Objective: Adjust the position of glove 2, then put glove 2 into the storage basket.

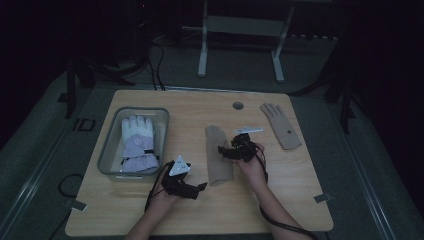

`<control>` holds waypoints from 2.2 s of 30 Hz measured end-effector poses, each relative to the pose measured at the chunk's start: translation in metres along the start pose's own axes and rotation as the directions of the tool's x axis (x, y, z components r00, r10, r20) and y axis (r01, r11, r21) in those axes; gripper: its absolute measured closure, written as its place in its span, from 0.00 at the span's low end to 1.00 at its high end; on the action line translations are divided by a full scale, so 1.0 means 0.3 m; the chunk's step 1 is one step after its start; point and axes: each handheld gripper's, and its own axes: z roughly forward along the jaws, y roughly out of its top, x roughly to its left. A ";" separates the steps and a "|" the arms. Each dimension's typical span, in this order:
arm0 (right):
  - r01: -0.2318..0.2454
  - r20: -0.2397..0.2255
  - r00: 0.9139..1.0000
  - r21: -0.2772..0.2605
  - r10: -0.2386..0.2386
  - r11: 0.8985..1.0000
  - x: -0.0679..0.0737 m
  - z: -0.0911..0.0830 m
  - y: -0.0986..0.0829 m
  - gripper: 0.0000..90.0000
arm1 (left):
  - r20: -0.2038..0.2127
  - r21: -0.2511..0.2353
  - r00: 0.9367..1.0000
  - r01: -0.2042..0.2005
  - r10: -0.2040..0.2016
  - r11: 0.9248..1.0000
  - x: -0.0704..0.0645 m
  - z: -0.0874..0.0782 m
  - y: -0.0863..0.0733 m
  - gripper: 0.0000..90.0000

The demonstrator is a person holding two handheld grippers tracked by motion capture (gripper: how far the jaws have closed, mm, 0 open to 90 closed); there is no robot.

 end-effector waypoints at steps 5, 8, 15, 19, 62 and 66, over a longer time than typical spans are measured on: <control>-0.006 0.014 1.000 0.000 0.006 1.000 -0.054 -0.037 0.008 0.29 | 0.003 -0.003 1.000 0.005 -0.005 1.000 0.003 0.000 0.000 0.06; 0.000 0.011 1.000 -0.003 0.000 1.000 -0.081 -0.054 0.004 0.25 | 0.003 -0.002 1.000 0.005 -0.005 1.000 0.003 0.001 0.000 0.06; 0.021 -0.019 1.000 -0.001 -0.021 1.000 -0.155 -0.099 -0.008 0.15 | 0.006 -0.001 1.000 0.006 -0.006 1.000 0.000 0.002 -0.001 0.06; 0.024 -0.031 0.999 0.006 -0.024 1.000 -0.193 -0.112 -0.018 0.12 | 0.011 -0.001 1.000 0.006 -0.006 1.000 0.001 0.003 -0.002 0.06; -0.022 0.278 0.960 0.006 0.019 1.000 -0.745 -0.172 0.068 0.47 | 0.024 -0.007 1.000 0.015 -0.015 1.000 0.001 -0.002 -0.006 0.06; -0.027 0.278 0.960 0.021 0.020 0.999 -0.763 -0.138 0.075 0.47 | 0.024 -0.007 1.000 0.019 -0.019 1.000 0.000 -0.002 -0.005 0.06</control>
